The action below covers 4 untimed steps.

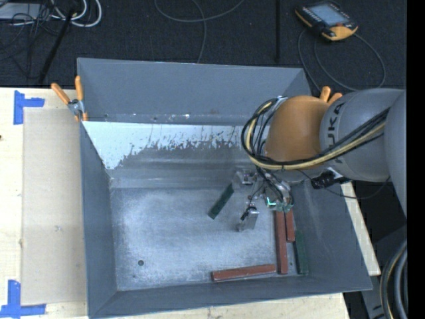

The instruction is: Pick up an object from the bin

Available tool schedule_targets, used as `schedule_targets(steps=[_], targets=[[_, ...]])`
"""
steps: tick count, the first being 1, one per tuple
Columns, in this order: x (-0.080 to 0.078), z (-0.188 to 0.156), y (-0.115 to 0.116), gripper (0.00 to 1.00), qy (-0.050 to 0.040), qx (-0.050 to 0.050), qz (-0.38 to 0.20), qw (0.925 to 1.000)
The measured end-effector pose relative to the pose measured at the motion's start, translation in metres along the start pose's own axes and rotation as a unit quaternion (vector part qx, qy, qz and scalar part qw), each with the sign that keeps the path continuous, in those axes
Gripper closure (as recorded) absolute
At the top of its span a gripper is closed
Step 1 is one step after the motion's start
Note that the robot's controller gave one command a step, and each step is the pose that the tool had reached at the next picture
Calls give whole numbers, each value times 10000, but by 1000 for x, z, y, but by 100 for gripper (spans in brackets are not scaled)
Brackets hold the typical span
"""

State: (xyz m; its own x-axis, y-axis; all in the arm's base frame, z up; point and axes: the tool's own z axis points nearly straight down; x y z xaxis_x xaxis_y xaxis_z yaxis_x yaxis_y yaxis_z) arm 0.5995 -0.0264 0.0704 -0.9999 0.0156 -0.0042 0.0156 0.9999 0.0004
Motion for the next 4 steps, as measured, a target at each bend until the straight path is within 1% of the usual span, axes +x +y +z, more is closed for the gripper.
schedule_targets(steps=[1, 2, 3, 4], targets=[[1, 0, 0, 0, 9, -3, -2, 10000], [6, -3, 30, 0, 15, 6, -9, 10000], [23, 0, 41, 100, 19, 2, 2152, 9766], [23, 0, 41, 100, 19, 0, 2157, 9765]])
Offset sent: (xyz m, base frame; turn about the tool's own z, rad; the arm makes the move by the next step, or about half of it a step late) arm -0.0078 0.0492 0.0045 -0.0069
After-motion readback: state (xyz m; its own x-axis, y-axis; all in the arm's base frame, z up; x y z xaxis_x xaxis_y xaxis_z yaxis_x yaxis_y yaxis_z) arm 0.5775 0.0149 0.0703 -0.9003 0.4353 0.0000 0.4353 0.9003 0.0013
